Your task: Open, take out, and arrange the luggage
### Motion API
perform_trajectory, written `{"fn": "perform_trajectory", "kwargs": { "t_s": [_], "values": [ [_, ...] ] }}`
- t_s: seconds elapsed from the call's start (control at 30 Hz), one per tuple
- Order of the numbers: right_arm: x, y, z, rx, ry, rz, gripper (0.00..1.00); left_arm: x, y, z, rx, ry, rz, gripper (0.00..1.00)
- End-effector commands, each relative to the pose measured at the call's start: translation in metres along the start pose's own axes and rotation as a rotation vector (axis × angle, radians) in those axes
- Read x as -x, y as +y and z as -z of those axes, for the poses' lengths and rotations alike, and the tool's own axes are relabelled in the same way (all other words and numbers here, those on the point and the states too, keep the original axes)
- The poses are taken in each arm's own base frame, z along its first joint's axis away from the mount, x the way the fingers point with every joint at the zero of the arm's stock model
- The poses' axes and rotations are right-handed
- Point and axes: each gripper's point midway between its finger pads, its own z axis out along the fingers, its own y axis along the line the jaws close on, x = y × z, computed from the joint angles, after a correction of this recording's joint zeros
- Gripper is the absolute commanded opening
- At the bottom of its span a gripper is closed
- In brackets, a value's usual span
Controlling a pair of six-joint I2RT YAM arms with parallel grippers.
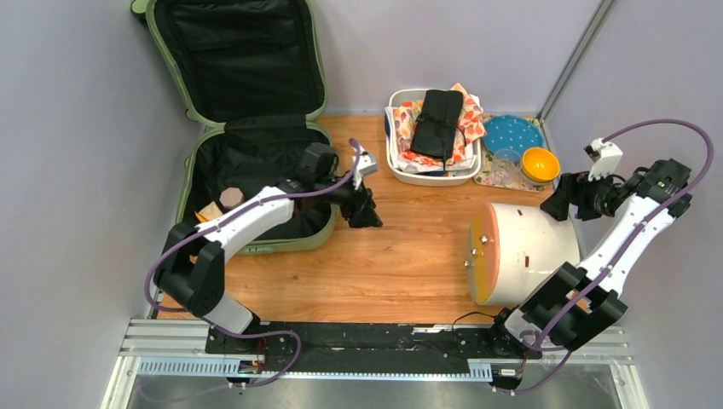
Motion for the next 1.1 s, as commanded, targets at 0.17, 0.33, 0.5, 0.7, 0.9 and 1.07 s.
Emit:
{"fn": "perform_trajectory", "kwargs": {
  "t_s": [0.17, 0.33, 0.5, 0.7, 0.9, 1.07],
  "values": [
    [-0.077, 0.094, -0.010, 0.375, 0.265, -0.452, 0.70, 0.057, -0.034, -0.096, -0.145, -0.075, -0.015, 0.74],
    [-0.069, 0.104, -0.029, 0.332, 0.235, -0.381, 0.71, 0.067, -0.049, -0.121, -0.175, -0.115, -0.045, 0.74],
    [-0.022, 0.119, -0.047, 0.387, 0.152, -0.286, 0.77, 0.062, -0.046, -0.122, -0.163, -0.101, -0.026, 0.74],
    [0.067, 0.091, -0.045, 0.259, 0.025, -0.174, 0.78, 0.055, -0.033, -0.107, -0.116, -0.099, -0.022, 0.75],
    [0.065, 0.001, -0.002, -0.248, 0.138, 0.055, 0.77, 0.050, -0.031, -0.104, -0.108, -0.085, -0.028, 0.74],
    [-0.014, -0.037, 0.037, -0.316, 0.374, 0.097, 0.67, 0.038, -0.042, -0.113, -0.123, -0.064, -0.097, 0.73]
  ]
}}
